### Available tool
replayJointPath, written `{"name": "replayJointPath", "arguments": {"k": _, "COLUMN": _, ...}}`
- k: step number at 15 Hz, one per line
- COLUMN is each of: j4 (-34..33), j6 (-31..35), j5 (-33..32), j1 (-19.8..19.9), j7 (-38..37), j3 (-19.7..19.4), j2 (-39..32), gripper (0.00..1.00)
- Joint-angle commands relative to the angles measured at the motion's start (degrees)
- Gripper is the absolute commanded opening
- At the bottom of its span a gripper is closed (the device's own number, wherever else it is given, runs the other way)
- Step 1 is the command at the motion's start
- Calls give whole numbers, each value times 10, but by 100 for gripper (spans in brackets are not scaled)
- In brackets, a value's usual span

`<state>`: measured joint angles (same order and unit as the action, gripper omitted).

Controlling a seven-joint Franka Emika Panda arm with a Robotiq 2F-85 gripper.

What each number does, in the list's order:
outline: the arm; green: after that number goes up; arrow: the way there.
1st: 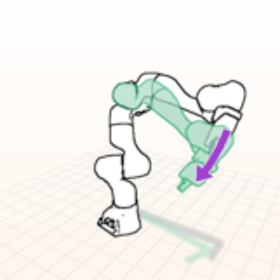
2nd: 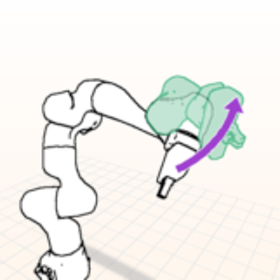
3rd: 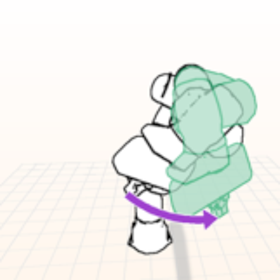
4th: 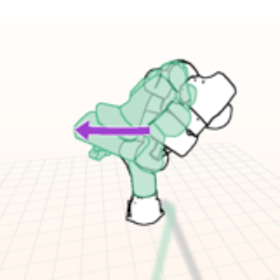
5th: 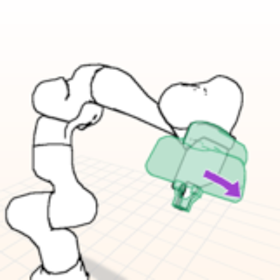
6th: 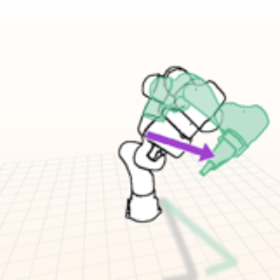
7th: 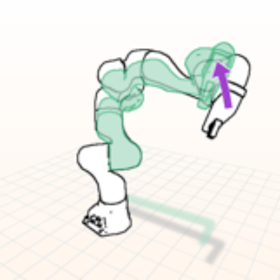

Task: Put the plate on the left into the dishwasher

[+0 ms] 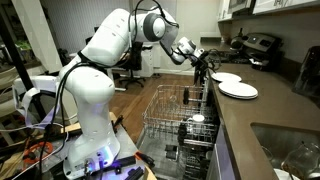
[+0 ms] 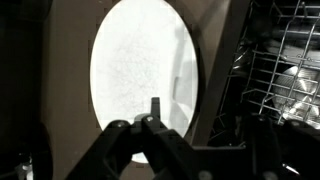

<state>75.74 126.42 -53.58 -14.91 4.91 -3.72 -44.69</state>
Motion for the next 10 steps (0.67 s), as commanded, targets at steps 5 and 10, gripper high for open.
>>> {"name": "replayJointPath", "arguments": {"k": 5, "j4": -16, "j6": -18, "j5": -19, "j1": -3, "j7": -15, "j3": -2, "j2": -7, "gripper": 55}}
{"name": "replayJointPath", "arguments": {"k": 10, "j4": -15, "j6": -22, "j5": -22, "j1": -3, "j7": -16, "j3": -3, "j2": -5, "gripper": 62}}
